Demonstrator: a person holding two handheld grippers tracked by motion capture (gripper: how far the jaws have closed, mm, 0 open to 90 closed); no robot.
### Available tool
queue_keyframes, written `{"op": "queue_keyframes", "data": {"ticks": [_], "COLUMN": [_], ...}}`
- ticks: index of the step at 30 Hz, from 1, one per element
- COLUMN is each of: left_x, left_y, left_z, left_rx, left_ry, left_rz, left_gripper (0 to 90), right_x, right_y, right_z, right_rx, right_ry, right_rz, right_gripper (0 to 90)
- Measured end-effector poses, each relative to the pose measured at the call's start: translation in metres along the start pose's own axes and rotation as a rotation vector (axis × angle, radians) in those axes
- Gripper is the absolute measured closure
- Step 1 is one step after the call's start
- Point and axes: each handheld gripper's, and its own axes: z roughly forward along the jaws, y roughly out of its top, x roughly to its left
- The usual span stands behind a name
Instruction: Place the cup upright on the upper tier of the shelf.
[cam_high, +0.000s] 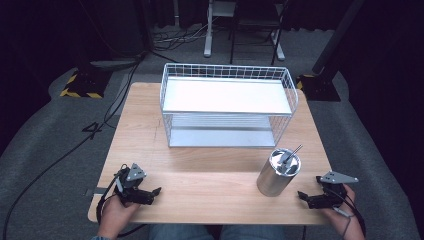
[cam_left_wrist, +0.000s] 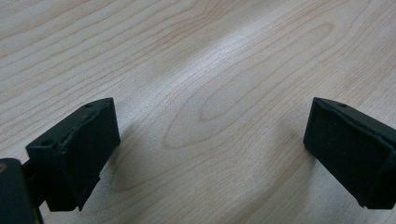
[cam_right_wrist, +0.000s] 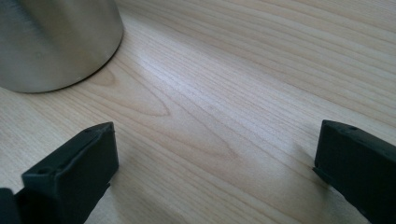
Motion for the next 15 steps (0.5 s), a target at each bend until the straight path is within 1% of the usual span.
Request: {"op": "queue_keyframes", "data": {"ticks": [5, 6, 11, 15], "left_x": [0.0, 0.0, -0.0001, 0.0001], "left_y": [0.0001, 0.0001, 0.0001, 0.0002], "left_z": [0.0, 0.0, 0.0, 0.0002], "left_rx": [0.0, 0.0, 0.0, 0.0], "left_ry": [0.001, 0.001, 0.001, 0.0], "left_rz": [-0.001, 0.0, -0.001, -0.001], "left_gripper": [4.0, 4.0, 4.0, 4.0], "right_x": [-0.0021, -0.0029, -0.0035, -0.0027], "right_y": [-0.0008, -0.0014, -0.0022, -0.0022], "right_z": [-0.0015, -0.0026, -0.0048, -0.0095], "right_rx": [-0.007, -0.02, -0.031, -0.056], "right_ry": [-0.001, -0.002, 0.003, 0.011], "right_rz": [0.011, 0.015, 0.019, 0.02], "right_gripper": [0.0, 0.0, 0.0, 0.0]}}
